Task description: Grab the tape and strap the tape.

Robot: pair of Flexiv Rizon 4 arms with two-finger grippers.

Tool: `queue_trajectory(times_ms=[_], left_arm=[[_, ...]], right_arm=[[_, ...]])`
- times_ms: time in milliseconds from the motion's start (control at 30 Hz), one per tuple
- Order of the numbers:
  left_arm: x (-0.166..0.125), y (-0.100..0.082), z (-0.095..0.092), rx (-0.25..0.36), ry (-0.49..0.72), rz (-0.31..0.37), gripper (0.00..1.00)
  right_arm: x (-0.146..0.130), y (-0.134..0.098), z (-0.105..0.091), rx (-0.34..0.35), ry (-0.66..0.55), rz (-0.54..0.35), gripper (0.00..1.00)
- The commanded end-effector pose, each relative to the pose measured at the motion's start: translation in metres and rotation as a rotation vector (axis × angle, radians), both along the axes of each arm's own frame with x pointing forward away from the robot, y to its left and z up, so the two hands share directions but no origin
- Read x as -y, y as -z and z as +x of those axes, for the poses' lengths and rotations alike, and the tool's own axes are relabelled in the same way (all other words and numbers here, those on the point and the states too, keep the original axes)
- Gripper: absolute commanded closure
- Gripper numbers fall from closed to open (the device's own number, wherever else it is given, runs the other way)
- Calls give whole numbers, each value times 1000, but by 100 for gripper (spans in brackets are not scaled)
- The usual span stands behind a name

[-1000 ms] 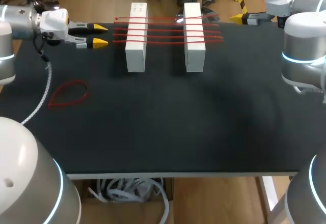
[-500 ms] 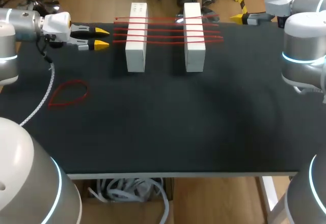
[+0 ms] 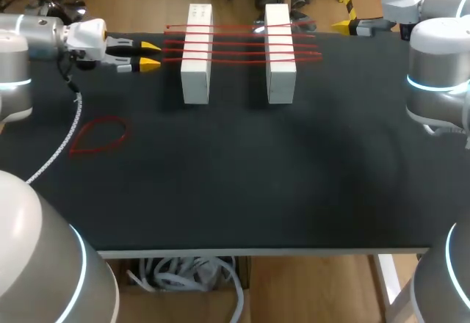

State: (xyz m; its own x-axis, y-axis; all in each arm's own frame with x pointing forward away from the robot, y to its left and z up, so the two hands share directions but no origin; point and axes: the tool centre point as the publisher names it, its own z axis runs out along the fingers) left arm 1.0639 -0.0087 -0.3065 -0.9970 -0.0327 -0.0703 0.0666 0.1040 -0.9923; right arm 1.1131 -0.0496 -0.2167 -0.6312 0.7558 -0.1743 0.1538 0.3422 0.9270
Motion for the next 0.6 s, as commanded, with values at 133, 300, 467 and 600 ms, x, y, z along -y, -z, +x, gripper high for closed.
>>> queue_trajectory(times_ms=[133, 300, 467, 600], left_arm=[[2, 7, 9, -5, 16, -10, 75], [3, 10, 10, -8, 14, -13, 75], [4, 13, 11, -12, 13, -17, 76], [5, 15, 12, -16, 10, -18, 76]], right_arm=[[0, 0, 0, -2, 0, -2, 0], [0, 0, 0, -2, 0, -2, 0], [0, 0, 0, -2, 0, -2, 0], [0, 0, 0, -2, 0, -2, 0]])
